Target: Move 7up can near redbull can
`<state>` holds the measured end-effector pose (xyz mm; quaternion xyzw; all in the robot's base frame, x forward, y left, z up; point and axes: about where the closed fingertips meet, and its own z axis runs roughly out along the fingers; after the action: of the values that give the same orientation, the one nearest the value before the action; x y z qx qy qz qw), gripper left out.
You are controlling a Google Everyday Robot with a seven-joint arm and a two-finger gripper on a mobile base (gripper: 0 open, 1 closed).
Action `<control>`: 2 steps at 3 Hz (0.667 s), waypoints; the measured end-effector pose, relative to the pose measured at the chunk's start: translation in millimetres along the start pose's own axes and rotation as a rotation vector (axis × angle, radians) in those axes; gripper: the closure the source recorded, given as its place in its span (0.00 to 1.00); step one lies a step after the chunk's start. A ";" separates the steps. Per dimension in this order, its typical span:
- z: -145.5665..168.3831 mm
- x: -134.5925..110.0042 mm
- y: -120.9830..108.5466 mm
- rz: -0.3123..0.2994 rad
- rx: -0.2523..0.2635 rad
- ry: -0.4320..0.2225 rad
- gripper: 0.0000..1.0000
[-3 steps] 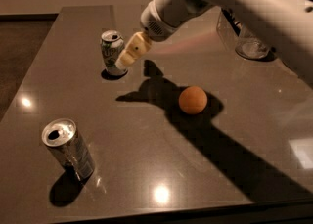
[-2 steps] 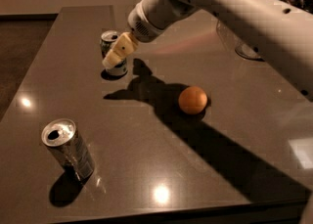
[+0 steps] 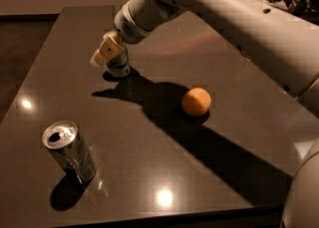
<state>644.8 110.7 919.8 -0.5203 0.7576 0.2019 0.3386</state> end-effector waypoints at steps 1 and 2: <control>5.0 -5.5 4.4 -0.003 -0.014 -0.004 0.42; -10.3 -6.1 9.4 -0.021 -0.017 -0.011 0.65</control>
Offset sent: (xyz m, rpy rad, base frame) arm -0.0222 -0.0152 0.0293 0.0118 -0.0293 0.0427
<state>634.3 111.4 930.8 -0.5301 0.7483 0.2076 0.3404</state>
